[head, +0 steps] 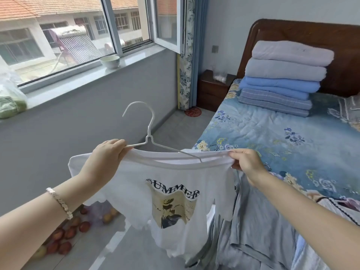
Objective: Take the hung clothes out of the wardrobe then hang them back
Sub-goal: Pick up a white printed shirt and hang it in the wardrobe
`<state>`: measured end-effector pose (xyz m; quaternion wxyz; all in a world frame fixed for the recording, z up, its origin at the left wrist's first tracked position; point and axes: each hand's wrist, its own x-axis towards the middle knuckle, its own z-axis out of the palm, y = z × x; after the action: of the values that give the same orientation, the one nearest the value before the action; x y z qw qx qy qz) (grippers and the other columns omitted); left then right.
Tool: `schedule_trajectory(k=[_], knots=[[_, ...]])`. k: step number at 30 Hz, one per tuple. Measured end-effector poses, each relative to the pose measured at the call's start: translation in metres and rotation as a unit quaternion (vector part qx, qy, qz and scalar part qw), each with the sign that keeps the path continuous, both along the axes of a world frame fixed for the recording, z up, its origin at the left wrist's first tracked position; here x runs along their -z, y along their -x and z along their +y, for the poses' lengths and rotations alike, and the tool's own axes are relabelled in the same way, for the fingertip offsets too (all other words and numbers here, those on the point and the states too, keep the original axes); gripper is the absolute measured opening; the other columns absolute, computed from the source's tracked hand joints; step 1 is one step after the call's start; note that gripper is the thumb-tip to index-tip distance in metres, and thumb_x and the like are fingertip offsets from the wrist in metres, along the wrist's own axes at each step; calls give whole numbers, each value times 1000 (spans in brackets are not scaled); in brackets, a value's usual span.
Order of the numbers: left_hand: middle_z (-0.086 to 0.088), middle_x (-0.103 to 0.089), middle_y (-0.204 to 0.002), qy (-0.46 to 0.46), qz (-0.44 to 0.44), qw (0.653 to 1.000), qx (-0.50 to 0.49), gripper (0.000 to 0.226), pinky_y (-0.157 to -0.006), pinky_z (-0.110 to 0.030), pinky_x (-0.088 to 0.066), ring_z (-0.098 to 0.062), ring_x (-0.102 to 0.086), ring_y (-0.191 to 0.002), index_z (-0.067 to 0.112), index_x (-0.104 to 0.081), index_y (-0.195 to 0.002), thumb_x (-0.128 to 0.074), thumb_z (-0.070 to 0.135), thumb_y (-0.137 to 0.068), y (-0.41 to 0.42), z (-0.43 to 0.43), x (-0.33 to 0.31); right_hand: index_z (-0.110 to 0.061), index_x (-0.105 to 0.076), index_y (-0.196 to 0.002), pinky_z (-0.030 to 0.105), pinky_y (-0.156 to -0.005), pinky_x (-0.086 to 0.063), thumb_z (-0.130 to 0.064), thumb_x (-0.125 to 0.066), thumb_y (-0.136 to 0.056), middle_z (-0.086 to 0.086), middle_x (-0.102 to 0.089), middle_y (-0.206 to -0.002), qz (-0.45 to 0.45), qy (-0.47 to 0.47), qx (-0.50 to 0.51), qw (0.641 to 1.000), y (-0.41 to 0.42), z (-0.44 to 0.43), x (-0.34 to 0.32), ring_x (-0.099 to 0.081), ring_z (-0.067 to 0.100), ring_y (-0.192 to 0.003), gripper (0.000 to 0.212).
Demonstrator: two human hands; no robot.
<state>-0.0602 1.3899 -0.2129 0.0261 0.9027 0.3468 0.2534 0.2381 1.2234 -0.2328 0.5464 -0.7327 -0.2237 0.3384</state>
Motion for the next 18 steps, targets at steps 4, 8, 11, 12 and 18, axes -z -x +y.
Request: schedule_trajectory(k=[4,8,11,12,18], knots=[[-6,-42,-58,2,4,1000,28,38,-53,-30,-31,-27,-40,-54,2,-43,-62,-41,24,-92,-13,-9,-2,10,-68,-79,27,-53,-38,-1,-51,-87,-6,-58,-47,-261,71,-98,958,9,1,-24,-53,7,-48,22],[-7,-42,-61,47,-34,998,9,39,-55,-32,-28,-30,-41,-61,1,-42,-66,-43,22,-99,-35,-19,-3,-6,-73,-95,34,-73,-41,-14,-50,-90,11,-60,-80,-506,-20,-128,853,47,6,-42,-57,28,-80,24],[-1,-33,-59,105,-91,989,-47,39,-54,-33,-24,-22,-31,-58,7,-34,-63,-41,22,-99,-36,-20,-10,-16,-64,-118,25,-89,-35,-41,-54,-80,-2,-46,-93,-487,-57,-186,852,48,8,-50,-45,16,-93,46],[1,-30,-58,115,-101,986,-63,40,-53,-30,-24,-18,-28,-56,10,-31,-63,-40,23,-99,-33,-19,-12,-21,-55,-129,24,-98,-29,-48,-55,-78,-4,-39,-102,-465,-33,-217,858,41,7,-54,-40,14,-102,58],[2,-27,-58,120,-108,986,-39,38,-52,-27,-22,-17,-24,-56,7,-33,-65,-40,22,-99,-26,-19,-25,-26,-57,-118,34,-93,-24,-51,-44,-92,-1,-55,-103,-588,92,-269,757,25,18,-76,-45,18,-109,38]])
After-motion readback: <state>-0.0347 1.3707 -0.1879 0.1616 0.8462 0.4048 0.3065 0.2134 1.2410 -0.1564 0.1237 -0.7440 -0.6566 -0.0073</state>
